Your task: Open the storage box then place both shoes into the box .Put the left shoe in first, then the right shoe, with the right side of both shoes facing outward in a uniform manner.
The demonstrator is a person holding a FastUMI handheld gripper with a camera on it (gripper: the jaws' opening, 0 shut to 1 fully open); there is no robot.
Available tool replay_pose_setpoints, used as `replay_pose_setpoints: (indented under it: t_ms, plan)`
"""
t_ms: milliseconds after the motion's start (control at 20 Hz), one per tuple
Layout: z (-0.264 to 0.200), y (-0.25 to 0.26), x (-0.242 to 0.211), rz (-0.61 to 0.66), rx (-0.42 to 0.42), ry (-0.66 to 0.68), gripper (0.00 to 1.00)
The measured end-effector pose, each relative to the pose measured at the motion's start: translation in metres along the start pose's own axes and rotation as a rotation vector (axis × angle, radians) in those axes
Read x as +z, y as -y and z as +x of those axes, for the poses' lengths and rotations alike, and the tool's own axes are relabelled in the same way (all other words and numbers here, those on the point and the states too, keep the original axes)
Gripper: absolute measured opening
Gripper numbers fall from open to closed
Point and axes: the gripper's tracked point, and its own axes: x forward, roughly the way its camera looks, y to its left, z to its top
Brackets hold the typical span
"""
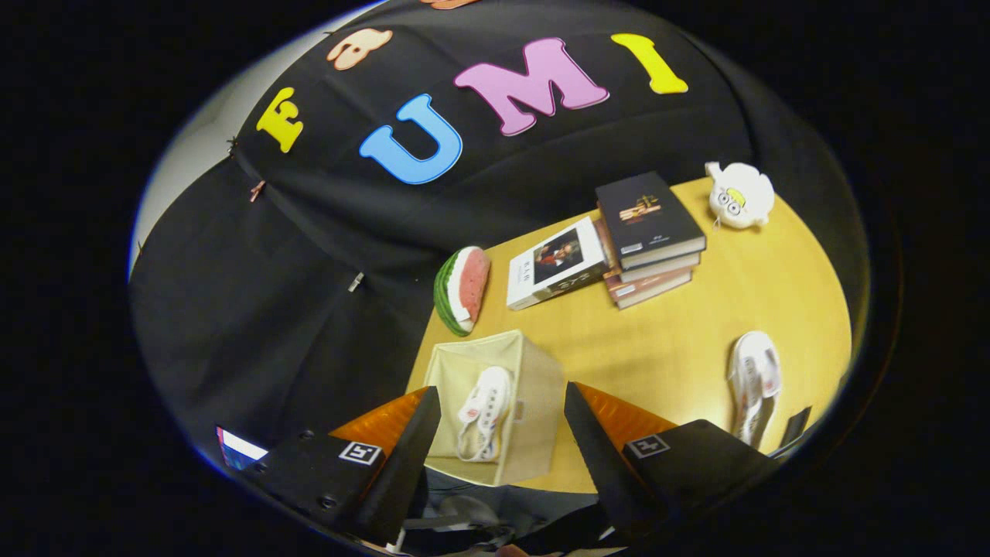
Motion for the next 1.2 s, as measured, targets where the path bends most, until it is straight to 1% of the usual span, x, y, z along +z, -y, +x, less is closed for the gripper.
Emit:
replay_pose_setpoints:
  t_ms: [100,250,350,450,500,600,700,800,950,1100,1200]
  plan:
    - [-0.019,0.054,-0.004,-0.136,-0.104,0.034,0.98]
    - [-0.041,0.14,-0.019,-0.342,-0.295,0.046,0.99]
    - [-0.05,0.188,-0.036,-0.412,-0.392,0.011,0.98]
    - [-0.059,0.236,-0.059,-0.439,-0.456,-0.038,0.98]
    - [-0.058,0.257,-0.071,-0.433,-0.474,-0.06,0.97]
    - [-0.054,0.287,-0.095,-0.376,-0.498,-0.106,0.96]
    - [-0.045,0.311,-0.112,-0.327,-0.508,-0.135,0.97]
    - [-0.033,0.332,-0.125,-0.307,-0.519,-0.167,0.96]
    - [-0.011,0.356,-0.129,-0.279,-0.528,-0.188,0.96]
    - [0.014,0.374,-0.118,-0.241,-0.547,-0.158,0.95]
    - [0.031,0.376,-0.112,-0.178,-0.519,-0.116,0.94]
